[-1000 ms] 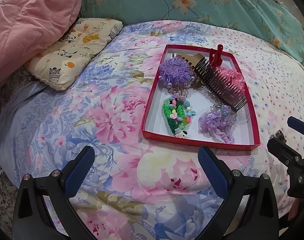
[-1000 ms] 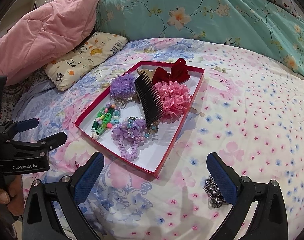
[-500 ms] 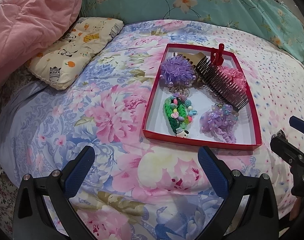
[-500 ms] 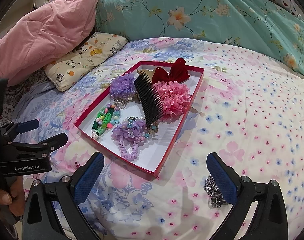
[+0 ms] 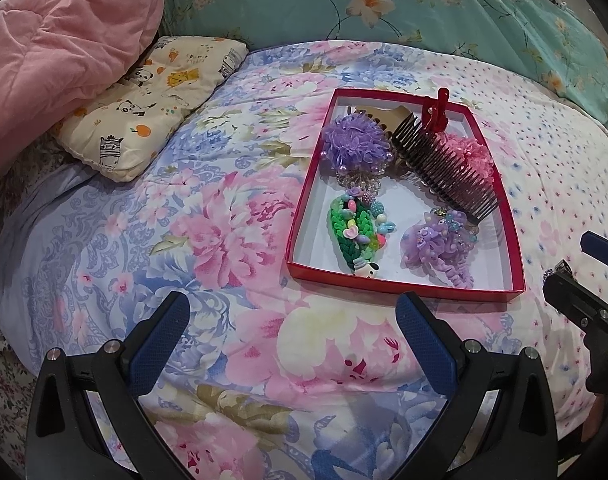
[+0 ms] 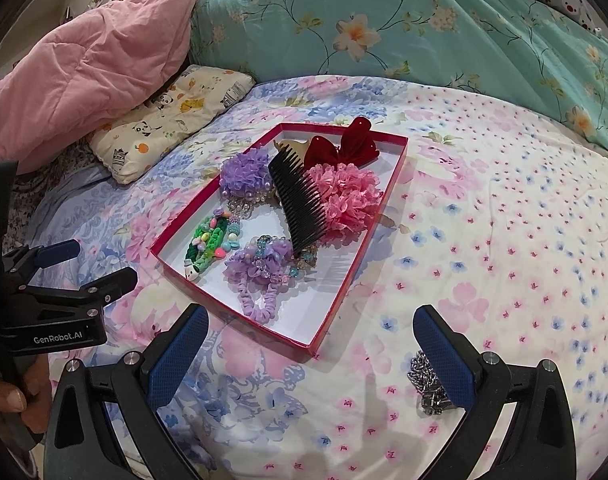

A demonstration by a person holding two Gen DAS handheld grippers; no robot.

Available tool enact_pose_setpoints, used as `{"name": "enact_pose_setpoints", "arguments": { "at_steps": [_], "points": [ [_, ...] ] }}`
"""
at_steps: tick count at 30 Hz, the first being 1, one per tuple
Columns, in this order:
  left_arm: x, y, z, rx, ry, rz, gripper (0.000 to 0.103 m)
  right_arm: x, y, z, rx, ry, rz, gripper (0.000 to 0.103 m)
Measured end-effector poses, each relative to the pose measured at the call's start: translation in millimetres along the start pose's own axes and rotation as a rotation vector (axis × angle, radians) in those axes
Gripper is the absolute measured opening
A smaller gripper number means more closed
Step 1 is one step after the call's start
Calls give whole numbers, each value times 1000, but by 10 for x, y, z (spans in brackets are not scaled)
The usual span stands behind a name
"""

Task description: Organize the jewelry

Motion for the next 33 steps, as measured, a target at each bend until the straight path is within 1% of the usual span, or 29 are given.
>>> {"name": "enact_pose_setpoints", "arguments": {
  "at_steps": [11, 27, 33],
  "points": [
    [6, -12, 29, 15, 12, 3, 103, 11, -2, 5, 0, 5, 5, 103],
    [32, -16, 40, 15, 17, -3, 103, 24, -27, 35, 1, 22, 5, 103],
    [57, -48, 75, 17, 28, -24, 103, 23, -15, 54, 0, 21, 4, 103]
  ]
}}
Point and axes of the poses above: each gripper's, at about its wrist camera, not at the fingertips, and y roughly the way its jaws point, x to its right, z to its top, the point moved 5 cm from there along y, roughly the way its jaws point, and after that the axes turned 3 degrees about -z, right-handed, at the moved point
